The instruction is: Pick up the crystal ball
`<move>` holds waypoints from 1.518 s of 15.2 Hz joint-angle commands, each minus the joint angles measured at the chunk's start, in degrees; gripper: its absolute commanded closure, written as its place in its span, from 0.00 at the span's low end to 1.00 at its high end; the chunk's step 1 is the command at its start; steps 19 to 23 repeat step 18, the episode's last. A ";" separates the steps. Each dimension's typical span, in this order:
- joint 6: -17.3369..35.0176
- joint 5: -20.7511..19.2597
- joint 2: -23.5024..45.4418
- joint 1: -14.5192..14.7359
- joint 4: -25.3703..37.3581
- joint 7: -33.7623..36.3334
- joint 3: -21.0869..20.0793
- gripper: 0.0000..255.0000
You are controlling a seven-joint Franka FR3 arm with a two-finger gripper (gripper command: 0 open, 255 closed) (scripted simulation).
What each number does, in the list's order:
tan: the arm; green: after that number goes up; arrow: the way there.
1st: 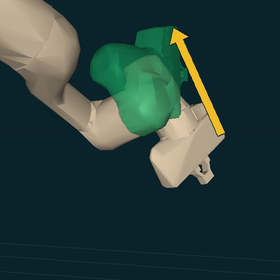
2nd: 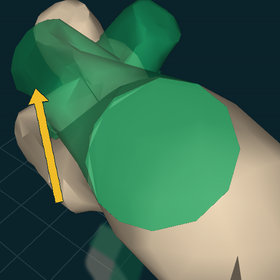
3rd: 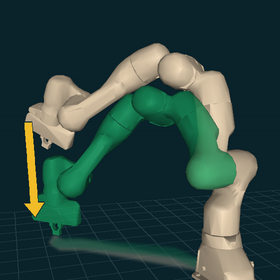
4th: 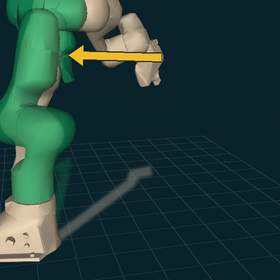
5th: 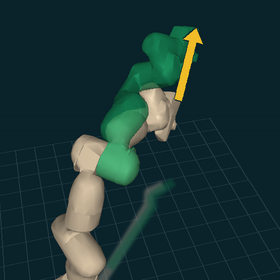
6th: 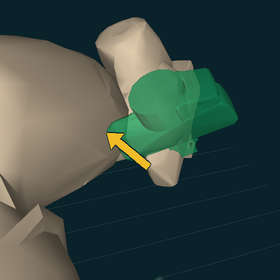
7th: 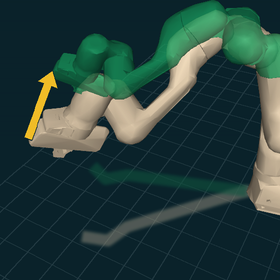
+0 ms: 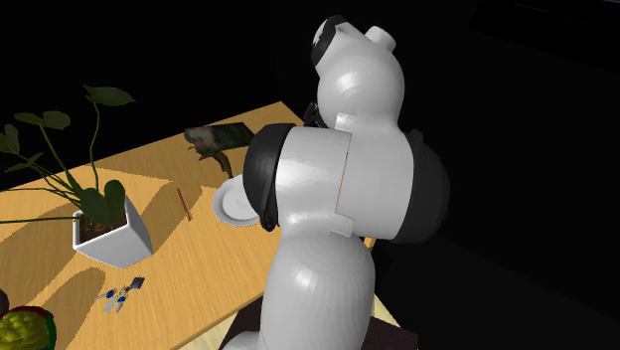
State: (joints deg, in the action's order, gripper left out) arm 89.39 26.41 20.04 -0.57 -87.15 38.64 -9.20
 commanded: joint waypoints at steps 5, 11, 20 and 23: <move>-2.39 0.04 -0.33 -0.09 2.26 1.20 -0.06 1.00; -6.36 0.16 -0.38 -0.27 6.60 3.11 -0.16 1.00; -9.92 0.33 0.01 -0.40 10.95 4.89 -0.28 1.00; -9.92 0.33 0.01 -0.40 10.95 4.89 -0.28 1.00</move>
